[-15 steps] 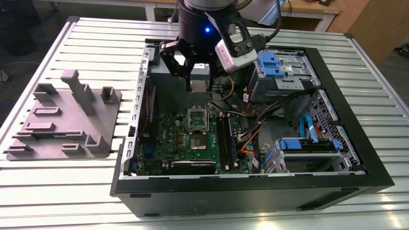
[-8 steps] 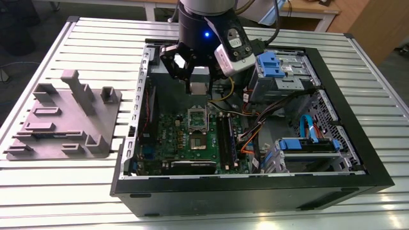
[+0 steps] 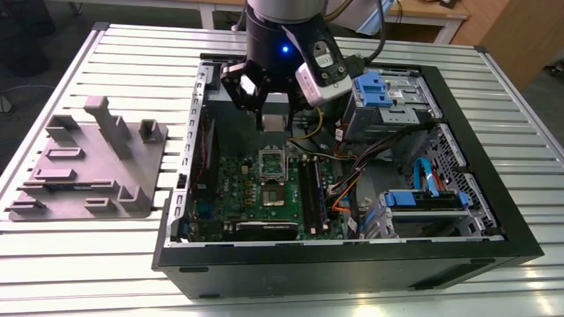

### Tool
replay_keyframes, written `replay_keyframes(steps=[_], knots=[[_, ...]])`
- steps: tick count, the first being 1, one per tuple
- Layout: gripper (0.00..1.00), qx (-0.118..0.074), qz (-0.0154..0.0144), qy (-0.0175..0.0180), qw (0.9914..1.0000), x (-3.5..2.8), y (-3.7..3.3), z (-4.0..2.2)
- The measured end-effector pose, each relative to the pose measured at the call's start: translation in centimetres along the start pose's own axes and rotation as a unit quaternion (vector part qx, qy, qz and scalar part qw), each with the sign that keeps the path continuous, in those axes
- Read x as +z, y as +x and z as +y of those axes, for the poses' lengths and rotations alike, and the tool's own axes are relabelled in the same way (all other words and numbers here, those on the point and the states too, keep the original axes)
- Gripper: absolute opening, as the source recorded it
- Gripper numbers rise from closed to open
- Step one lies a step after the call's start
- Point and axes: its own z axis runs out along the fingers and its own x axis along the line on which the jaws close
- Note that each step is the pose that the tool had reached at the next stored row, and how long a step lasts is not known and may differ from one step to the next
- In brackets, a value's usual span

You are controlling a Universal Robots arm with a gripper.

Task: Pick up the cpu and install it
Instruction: 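Place the cpu into insertion slot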

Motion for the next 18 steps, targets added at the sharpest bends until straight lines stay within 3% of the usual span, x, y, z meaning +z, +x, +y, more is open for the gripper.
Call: replay_keyframes(steps=[18], knots=[[0.47,-0.005,0.0001,0.0,0.99999,0.68,0.01,-0.23]])
